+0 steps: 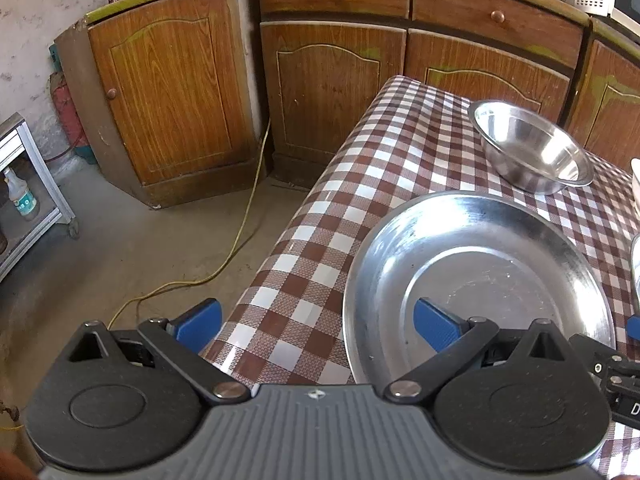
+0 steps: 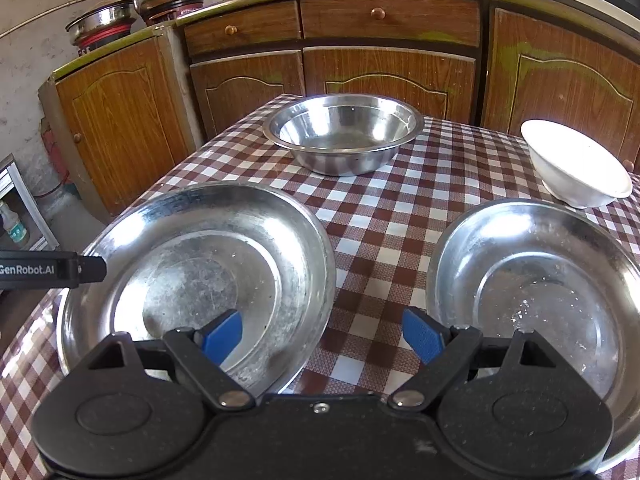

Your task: Organize plates and bowls

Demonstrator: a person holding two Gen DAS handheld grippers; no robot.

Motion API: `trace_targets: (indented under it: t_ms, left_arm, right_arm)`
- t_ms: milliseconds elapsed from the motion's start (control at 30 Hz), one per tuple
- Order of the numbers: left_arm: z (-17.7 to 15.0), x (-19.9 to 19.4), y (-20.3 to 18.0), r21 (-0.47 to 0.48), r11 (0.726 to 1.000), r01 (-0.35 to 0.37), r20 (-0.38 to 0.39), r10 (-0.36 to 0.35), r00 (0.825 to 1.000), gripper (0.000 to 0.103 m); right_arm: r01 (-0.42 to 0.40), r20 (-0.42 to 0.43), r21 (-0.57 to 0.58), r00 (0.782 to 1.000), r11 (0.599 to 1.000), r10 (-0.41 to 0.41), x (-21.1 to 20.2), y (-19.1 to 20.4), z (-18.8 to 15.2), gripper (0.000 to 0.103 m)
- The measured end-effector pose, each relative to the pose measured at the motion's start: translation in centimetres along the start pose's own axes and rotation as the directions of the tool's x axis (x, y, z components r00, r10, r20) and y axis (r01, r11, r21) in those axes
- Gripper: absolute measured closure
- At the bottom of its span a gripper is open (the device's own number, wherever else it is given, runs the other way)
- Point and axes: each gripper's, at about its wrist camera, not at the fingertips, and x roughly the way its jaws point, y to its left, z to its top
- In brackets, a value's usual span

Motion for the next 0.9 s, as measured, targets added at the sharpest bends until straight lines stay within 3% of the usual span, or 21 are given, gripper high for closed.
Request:
trace_targets:
  t_ms: [100, 167, 233, 367, 400, 433, 500, 600, 667, 900]
  left_arm:
    - [-0.1, 0.3, -0.1, 0.008, 1.000, -0.005, -0.002, 0.005, 1.000, 0.000]
    - [-0.1, 0.6, -0.2, 0.012, 1.000, -0.006, -0.007, 0.006, 1.000, 0.008]
    - [-0.2, 0.9, -0.2, 0.014, 1.000, 0.000, -0.022, 0.000, 1.000, 0.025]
    - [-0.3, 1.2, -0.4, 0.021, 1.000, 0.009, -0.022, -0.008, 1.000, 0.033]
    - [-0.3, 1.2, -0.5, 0.025, 1.000, 0.015, -0.020, -0.015, 1.000, 0.040]
    - [-0.3, 1.1, -0.6, 0.031, 0.999, 0.027, -0.020, -0.026, 0.999, 0.049]
    - [-0.3, 0.9, -1.0, 0.047, 0.998, 0.050, -0.017, -0.049, 0.999, 0.062]
    - [-0.4, 0.7, -1.6, 0.082, 0.995, 0.059, -0.013, -0.058, 0.998, 0.074]
    - [-0.5, 0.7, -1.6, 0.080, 0.995, 0.062, -0.016, -0.061, 0.998, 0.075]
    - [0.0, 0.6, 0.1, -0.028, 0.993, 0.116, -0.036, -0.117, 0.992, 0.082]
  right_arm:
    - [-0.004, -0.001, -0.002, 1.000, 1.000, 0.004, 0.3, 0.0, 0.0, 0.001]
    - [-0.010, 0.001, -0.011, 1.000, 1.000, 0.010, 0.4, 0.2, 0.0, 0.001]
    - [-0.020, 0.000, -0.015, 1.000, 1.000, 0.020, 0.6, 0.3, 0.0, 0.001]
    - [-0.061, -0.017, -0.014, 0.998, 0.998, 0.061, 1.2, 0.7, 0.0, 0.003]
    - [-0.070, -0.022, -0.010, 0.997, 0.998, 0.069, 1.4, 0.7, 0.0, 0.006]
    - [-0.063, -0.009, -0.013, 0.998, 0.998, 0.063, 1.4, 0.7, 0.0, 0.011]
    - [-0.066, 0.005, -0.008, 0.998, 0.998, 0.066, 1.3, 0.7, 0.1, 0.045]
    - [-0.059, 0.004, 0.008, 0.998, 0.998, 0.059, 1.2, 0.6, 0.4, 0.064]
    - [-0.053, 0.009, 0.015, 0.999, 0.999, 0.052, 1.1, 0.4, 0.4, 0.071]
    - [-0.051, 0.021, 0.005, 0.998, 0.999, 0.051, 0.4, 0.6, 0.0, 0.073]
